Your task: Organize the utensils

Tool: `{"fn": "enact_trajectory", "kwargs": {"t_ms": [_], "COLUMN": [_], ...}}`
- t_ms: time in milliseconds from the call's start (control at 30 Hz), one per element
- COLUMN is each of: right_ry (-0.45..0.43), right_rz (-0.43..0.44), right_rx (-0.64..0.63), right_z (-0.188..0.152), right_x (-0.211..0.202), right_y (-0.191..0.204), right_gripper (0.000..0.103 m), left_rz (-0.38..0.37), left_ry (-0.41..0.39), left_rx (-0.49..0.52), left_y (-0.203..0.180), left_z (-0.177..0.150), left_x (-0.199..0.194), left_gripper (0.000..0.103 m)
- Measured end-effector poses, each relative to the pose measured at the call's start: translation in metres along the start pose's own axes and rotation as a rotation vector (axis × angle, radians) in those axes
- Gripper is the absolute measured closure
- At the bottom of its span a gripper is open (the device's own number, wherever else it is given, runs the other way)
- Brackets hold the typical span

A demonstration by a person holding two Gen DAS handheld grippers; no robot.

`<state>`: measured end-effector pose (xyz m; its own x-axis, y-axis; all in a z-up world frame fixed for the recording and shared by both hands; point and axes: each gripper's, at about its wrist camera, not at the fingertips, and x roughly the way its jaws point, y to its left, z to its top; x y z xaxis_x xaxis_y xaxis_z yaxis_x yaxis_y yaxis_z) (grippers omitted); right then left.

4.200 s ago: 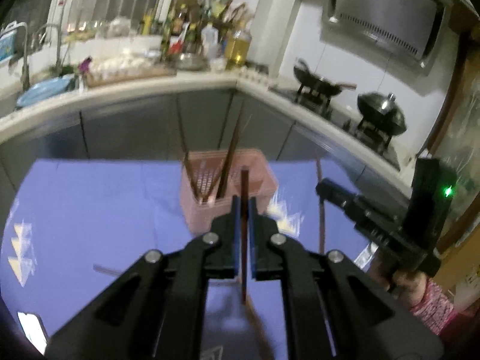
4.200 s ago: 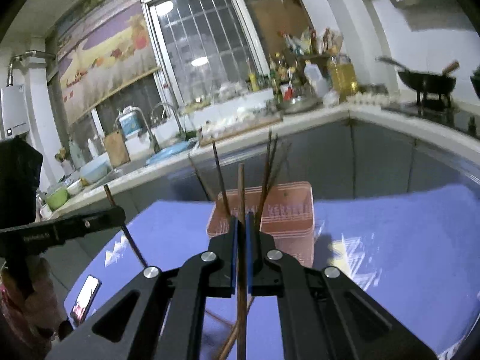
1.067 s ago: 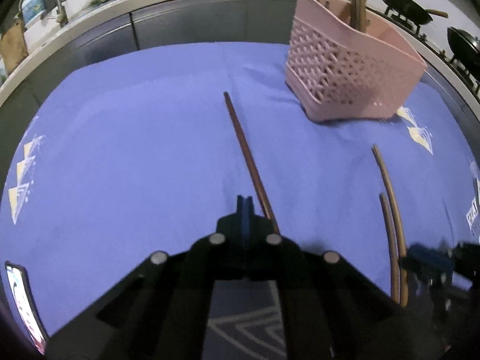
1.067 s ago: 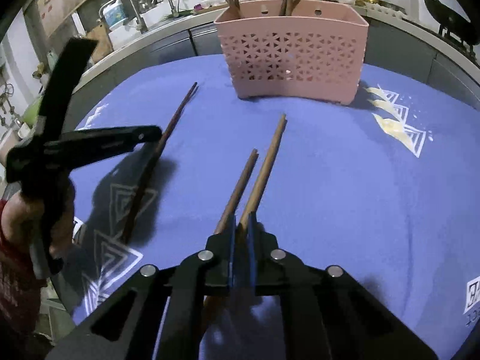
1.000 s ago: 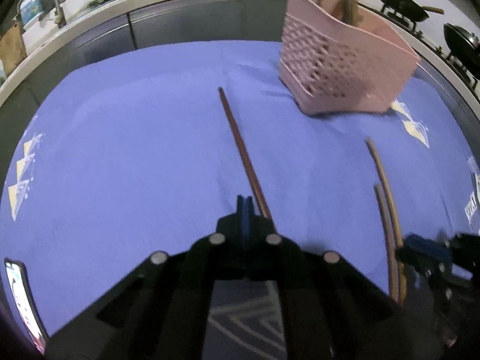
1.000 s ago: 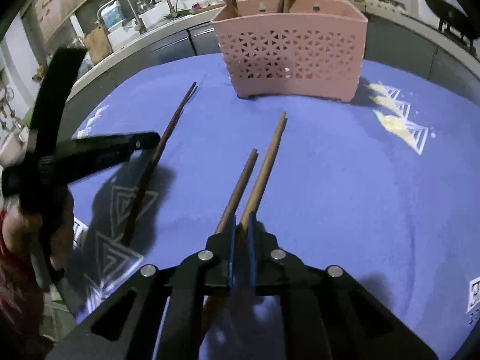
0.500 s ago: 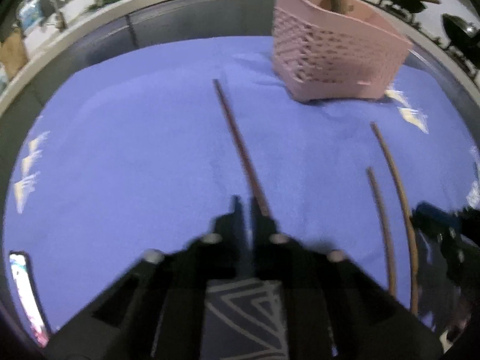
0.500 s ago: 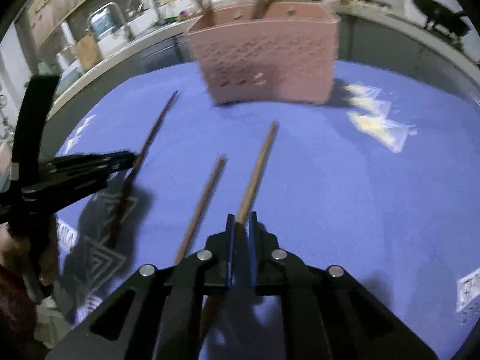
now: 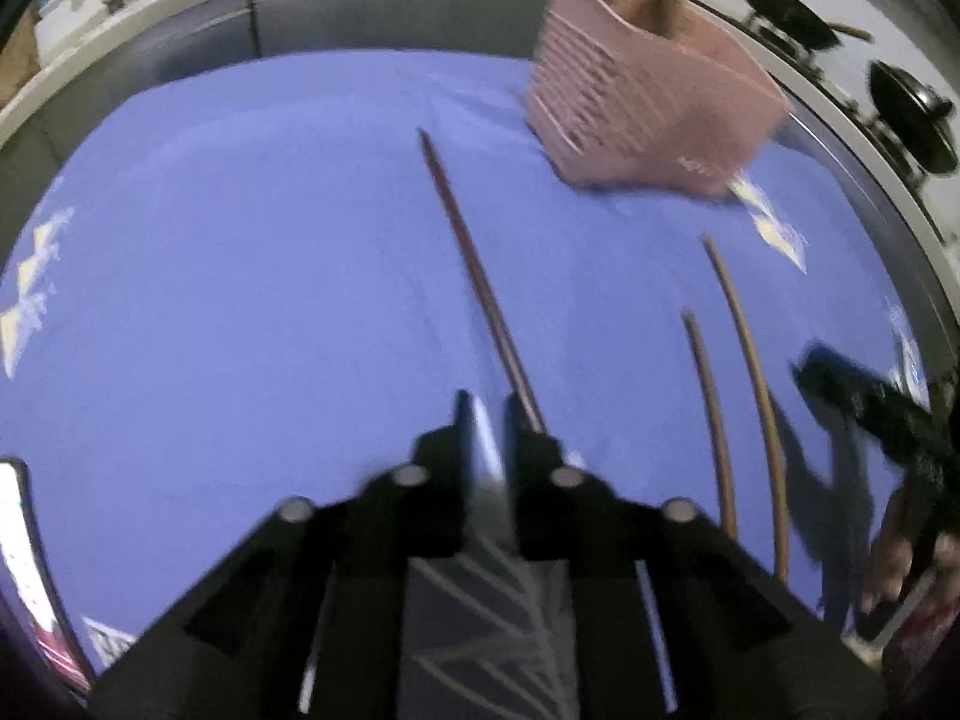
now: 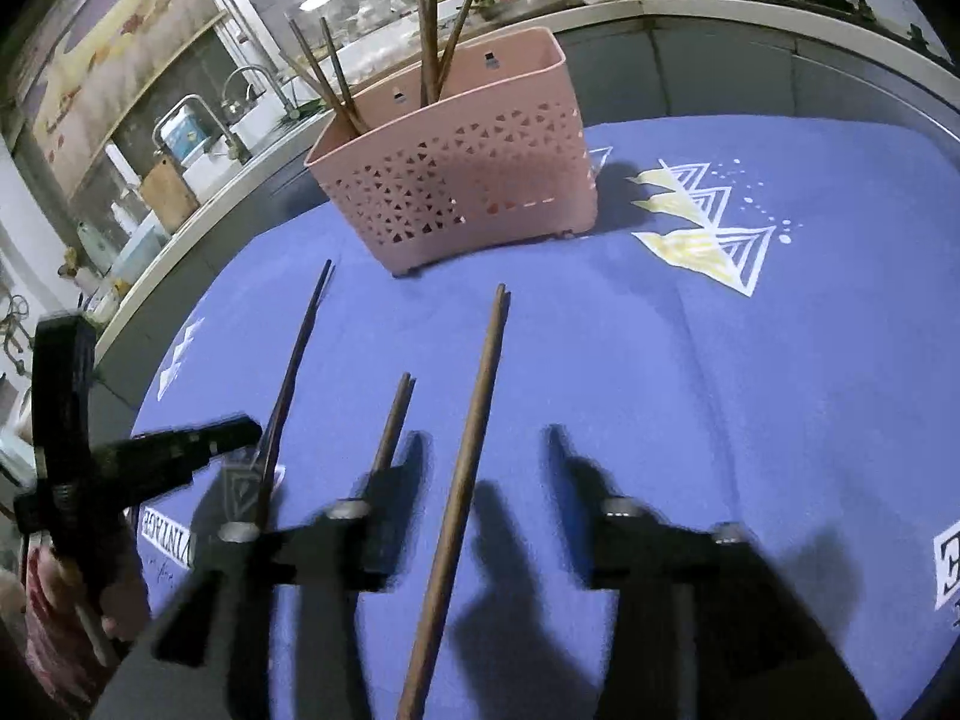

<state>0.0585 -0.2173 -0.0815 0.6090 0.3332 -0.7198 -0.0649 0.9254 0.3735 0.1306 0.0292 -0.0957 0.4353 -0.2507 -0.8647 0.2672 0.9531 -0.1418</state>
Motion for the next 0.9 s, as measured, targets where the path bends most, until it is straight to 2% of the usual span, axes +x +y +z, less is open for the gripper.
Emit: {"fn": "enact_trajectory", "kwargs": {"t_ms": [67, 167, 267, 400, 433, 467, 500, 533, 600, 667, 900], "right_ry": [-0.005, 0.025, 0.036, 0.057, 0.068, 0.075, 0.059, 0.055, 0.069, 0.053, -0.146], "right_rz": [-0.016, -0.051, -0.093, -0.120, -0.124, -0.129, -0.139, -0.146, -0.102, -0.062, 0.089], "right_rx": [-0.024, -0.061, -0.104, -0.133, -0.143, -0.151, -0.167, -0.183, -0.156, -0.137, -0.155], "right_z": [0.003, 0.014, 0.028, 0.045, 0.048, 0.049, 0.050, 0.051, 0.054, 0.055, 0.053], "right_x": [0.004, 0.015, 0.027, 0.046, 0.053, 0.059, 0.061, 0.065, 0.066, 0.059, -0.015], "right_y": [0.003, 0.007, 0.011, 0.016, 0.017, 0.018, 0.020, 0.021, 0.018, 0.017, 0.029], "right_gripper": [0.051, 0.053, 0.062, 0.068, 0.073, 0.075, 0.088, 0.094, 0.097, 0.098, 0.098], "left_rz": [-0.011, 0.018, 0.079, 0.129, 0.149, 0.154, 0.143, 0.135, 0.102, 0.053, -0.152], "left_ry": [-0.017, -0.016, 0.003, 0.022, 0.015, 0.010, 0.011, 0.014, 0.015, -0.018, -0.208], "left_rx": [-0.018, -0.037, -0.036, -0.006, 0.012, 0.022, 0.018, 0.009, -0.009, -0.013, 0.027], "left_y": [0.005, 0.012, 0.013, 0.019, 0.017, 0.016, 0.016, 0.016, 0.016, 0.013, -0.013], "left_z": [0.020, 0.056, 0.084, 0.101, 0.103, 0.104, 0.105, 0.105, 0.103, 0.095, 0.057], "left_x": [0.003, 0.018, 0.038, 0.055, 0.058, 0.057, 0.055, 0.053, 0.046, 0.027, -0.074], "left_gripper": [0.071, 0.071, 0.071, 0.071, 0.079, 0.094, 0.095, 0.096, 0.097, 0.099, 0.099]}}
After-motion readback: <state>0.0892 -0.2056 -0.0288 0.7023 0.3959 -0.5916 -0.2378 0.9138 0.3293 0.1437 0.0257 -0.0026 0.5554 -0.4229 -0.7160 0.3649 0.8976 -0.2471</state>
